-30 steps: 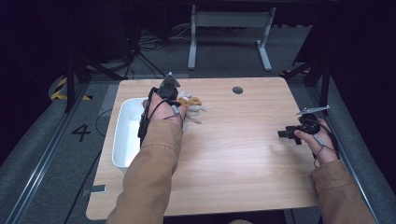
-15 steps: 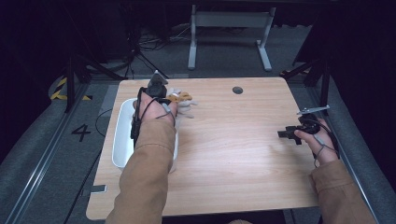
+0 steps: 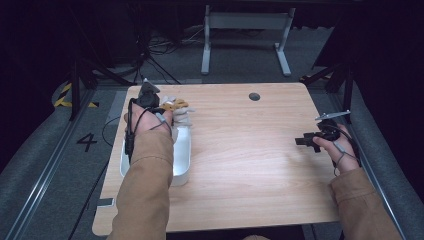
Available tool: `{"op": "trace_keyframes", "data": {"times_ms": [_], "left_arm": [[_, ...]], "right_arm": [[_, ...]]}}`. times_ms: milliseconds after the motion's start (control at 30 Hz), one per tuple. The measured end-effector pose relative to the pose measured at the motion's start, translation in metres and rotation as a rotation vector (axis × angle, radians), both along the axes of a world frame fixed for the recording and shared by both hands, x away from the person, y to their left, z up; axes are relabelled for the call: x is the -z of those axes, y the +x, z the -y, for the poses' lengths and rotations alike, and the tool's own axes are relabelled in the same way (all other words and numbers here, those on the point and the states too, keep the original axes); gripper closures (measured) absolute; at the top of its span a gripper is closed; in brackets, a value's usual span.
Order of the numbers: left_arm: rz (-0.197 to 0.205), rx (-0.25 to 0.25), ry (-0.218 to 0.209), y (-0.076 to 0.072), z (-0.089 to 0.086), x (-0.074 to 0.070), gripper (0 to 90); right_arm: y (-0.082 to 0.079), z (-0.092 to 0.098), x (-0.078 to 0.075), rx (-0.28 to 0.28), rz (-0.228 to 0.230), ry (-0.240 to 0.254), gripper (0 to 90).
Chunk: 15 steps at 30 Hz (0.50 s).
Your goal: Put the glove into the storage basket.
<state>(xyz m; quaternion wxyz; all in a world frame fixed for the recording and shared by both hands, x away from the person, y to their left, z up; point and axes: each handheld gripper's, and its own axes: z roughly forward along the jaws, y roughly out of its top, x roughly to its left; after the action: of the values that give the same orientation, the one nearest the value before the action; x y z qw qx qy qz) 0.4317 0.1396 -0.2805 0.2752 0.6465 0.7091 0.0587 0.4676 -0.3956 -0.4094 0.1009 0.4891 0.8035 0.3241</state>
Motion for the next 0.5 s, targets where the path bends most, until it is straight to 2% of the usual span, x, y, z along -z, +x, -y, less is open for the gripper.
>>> {"op": "trace_keyframes", "data": {"times_ms": [167,300,500], "left_arm": [[-0.014,-0.027,-0.005,-0.001,-0.009,0.003,71.7],[-0.008,-0.047,-0.006,0.000,-0.014,0.005,71.6],[-0.018,-0.082,-0.001,0.000,-0.021,0.013,71.6]], "right_arm": [[-0.001,0.001,0.000,0.006,0.000,0.003,43.6],[-0.001,0.000,0.000,0.005,-0.005,0.000,43.5],[-0.002,0.001,0.000,0.007,-0.004,0.001,43.4]]}}
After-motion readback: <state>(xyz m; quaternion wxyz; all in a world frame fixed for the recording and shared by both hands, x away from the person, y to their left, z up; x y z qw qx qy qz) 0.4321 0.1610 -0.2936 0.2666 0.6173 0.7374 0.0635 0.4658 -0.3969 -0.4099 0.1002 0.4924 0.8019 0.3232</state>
